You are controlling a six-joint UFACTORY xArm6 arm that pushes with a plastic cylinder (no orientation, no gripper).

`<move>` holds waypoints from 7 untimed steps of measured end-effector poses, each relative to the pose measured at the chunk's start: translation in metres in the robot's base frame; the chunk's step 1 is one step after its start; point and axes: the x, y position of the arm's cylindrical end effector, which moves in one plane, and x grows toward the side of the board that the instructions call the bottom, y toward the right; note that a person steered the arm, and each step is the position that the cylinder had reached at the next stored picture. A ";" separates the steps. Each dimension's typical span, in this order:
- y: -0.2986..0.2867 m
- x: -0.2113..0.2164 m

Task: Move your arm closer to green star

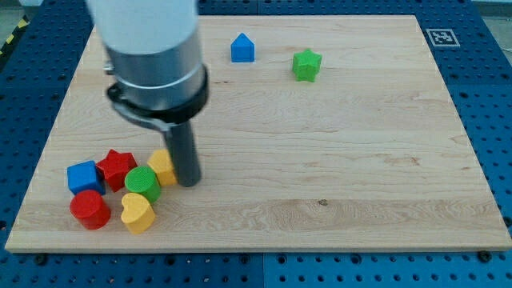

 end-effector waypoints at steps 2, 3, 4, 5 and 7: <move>0.013 0.000; 0.100 -0.003; 0.176 -0.038; 0.203 -0.068; 0.207 -0.068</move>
